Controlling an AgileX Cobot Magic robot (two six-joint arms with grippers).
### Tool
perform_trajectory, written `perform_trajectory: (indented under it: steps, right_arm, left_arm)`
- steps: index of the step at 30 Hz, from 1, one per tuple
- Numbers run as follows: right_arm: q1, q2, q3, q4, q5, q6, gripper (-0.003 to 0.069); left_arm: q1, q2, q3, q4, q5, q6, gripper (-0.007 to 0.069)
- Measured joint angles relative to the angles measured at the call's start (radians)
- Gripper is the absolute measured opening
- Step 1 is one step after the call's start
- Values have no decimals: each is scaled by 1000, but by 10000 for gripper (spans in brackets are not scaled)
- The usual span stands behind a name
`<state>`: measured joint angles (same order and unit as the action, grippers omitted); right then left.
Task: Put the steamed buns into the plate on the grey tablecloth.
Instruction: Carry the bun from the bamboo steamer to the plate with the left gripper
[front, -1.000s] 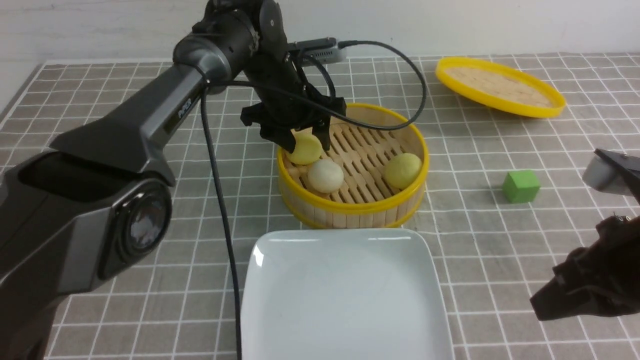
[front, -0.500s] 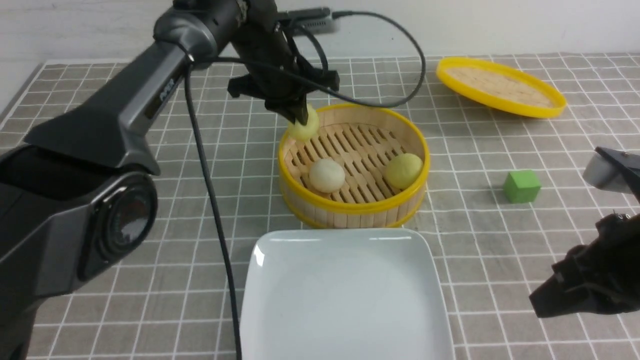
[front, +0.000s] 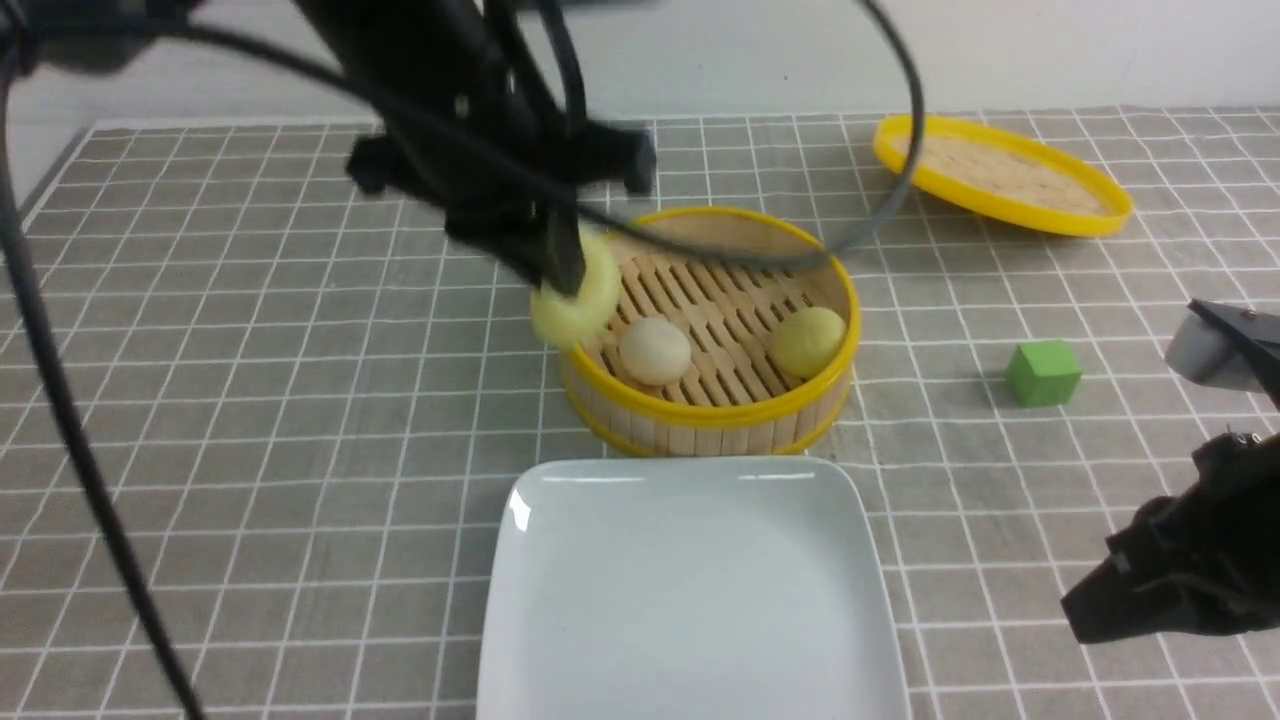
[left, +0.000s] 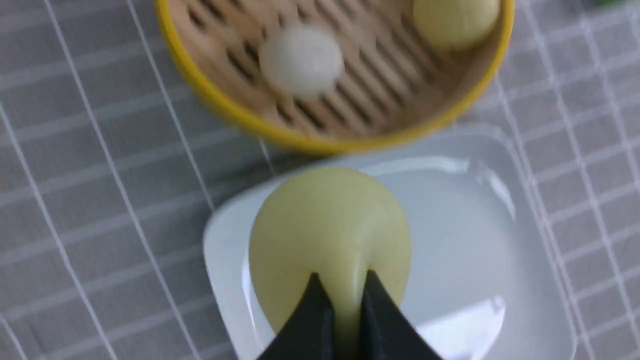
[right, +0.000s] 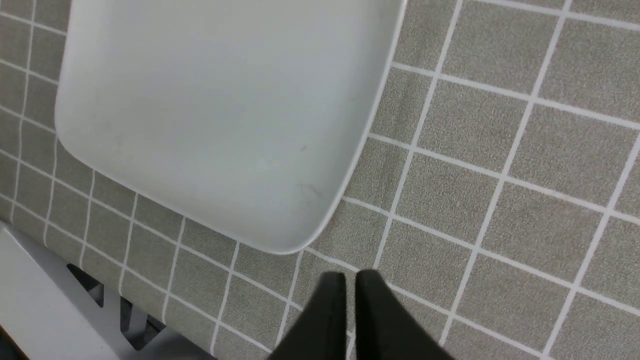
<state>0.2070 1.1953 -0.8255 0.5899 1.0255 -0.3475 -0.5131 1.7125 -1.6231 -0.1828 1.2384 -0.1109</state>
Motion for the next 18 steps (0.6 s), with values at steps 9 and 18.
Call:
perform_trajectory:
  steps: [9,18]
  right_arm:
    - [0,0,0,-8,-1,0,62]
    - [0,0,0,-8,-4,-12,74]
  left_arm:
    - [-120,9,424,-79,-243,-5,30]
    - [-119,91,420,15,-411,-86,138]
